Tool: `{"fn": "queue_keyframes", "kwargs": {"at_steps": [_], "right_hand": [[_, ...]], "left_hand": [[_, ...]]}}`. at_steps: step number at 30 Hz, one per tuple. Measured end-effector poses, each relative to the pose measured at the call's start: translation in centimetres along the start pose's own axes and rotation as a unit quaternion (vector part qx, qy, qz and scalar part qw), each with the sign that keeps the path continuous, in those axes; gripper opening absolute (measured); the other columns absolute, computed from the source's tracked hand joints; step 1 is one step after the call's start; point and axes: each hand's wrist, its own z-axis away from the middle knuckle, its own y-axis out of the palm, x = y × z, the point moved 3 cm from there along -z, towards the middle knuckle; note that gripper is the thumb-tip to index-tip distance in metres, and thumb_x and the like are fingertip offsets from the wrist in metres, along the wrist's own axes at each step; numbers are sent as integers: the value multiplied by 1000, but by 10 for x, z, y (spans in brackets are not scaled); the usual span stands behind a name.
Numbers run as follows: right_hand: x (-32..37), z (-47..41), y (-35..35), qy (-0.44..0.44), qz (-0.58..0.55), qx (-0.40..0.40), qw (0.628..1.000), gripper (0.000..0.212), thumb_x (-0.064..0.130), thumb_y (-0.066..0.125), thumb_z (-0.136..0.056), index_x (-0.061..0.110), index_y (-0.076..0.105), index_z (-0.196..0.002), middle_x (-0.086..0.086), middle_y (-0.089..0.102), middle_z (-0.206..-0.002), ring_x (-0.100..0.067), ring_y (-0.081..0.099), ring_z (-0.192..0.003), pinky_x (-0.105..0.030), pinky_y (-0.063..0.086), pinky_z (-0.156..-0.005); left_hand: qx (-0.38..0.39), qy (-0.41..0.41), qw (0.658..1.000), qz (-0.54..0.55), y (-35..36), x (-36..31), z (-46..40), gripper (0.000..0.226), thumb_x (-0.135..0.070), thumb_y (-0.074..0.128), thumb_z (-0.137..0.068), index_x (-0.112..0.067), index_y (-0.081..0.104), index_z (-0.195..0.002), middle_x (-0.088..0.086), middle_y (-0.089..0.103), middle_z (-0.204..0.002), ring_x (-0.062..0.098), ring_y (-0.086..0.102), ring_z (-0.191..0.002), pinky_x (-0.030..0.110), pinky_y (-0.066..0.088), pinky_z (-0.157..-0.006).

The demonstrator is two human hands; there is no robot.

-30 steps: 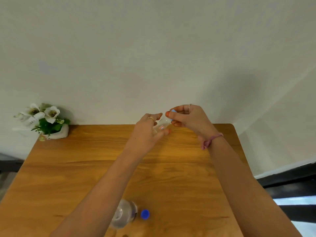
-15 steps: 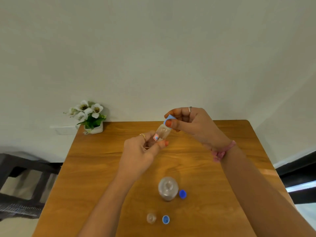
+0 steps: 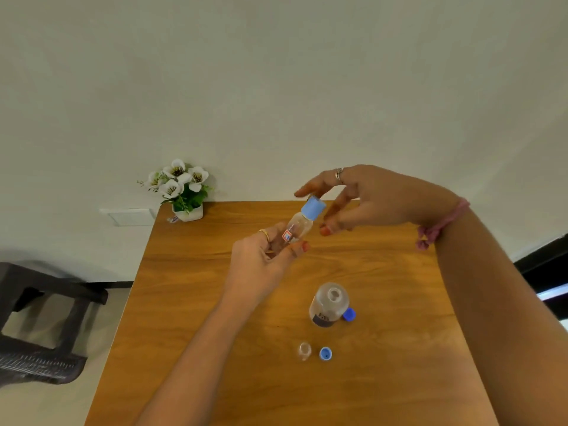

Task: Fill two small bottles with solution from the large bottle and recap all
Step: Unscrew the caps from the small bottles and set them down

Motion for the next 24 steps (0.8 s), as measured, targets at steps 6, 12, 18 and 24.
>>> {"fn": "queue_keyframes", "kwargs": {"at_steps": [6, 12, 18, 24], "right_hand": [[12, 0, 12, -13, 61, -26, 998, 29, 23, 73, -78, 32, 64, -104, 15, 65, -103, -8, 68, -81, -16, 53, -69], [14, 2, 27, 39, 48, -17, 998, 33, 33, 70, -79, 20, 65, -109, 16, 68, -78, -6, 68, -66, -14, 53, -57], [11, 19, 23, 45, 85, -34, 995, 35, 32, 72, -77, 30, 65, -111, 17, 69, -94, -2, 67, -73, -7, 48, -69], [-10, 53, 13, 38, 38, -101, 993, 27, 20, 74, -77, 24, 69, -103, 15, 70, -94, -2, 67, -85, -6, 47, -77]], "left_hand": [[15, 12, 1000, -23, -5, 5, 9, 39, -33, 73, -79, -25, 66, -116, -5, 73, -97, 12, 66, -95, 40, 55, -85], [34, 43, 998, -39, -3, 8, 16, 33, -31, 73, -79, -25, 69, -111, -6, 74, -90, 12, 67, -89, 38, 55, -81], [54, 65, 996, -28, 8, 15, 21, 31, -29, 74, -79, -28, 68, -109, -12, 73, -89, 2, 66, -86, 19, 52, -74], [68, 40, 996, 34, 32, 18, 33, 31, -23, 75, -79, -40, 60, -99, -21, 69, -92, -6, 65, -90, 13, 51, -76]]}}
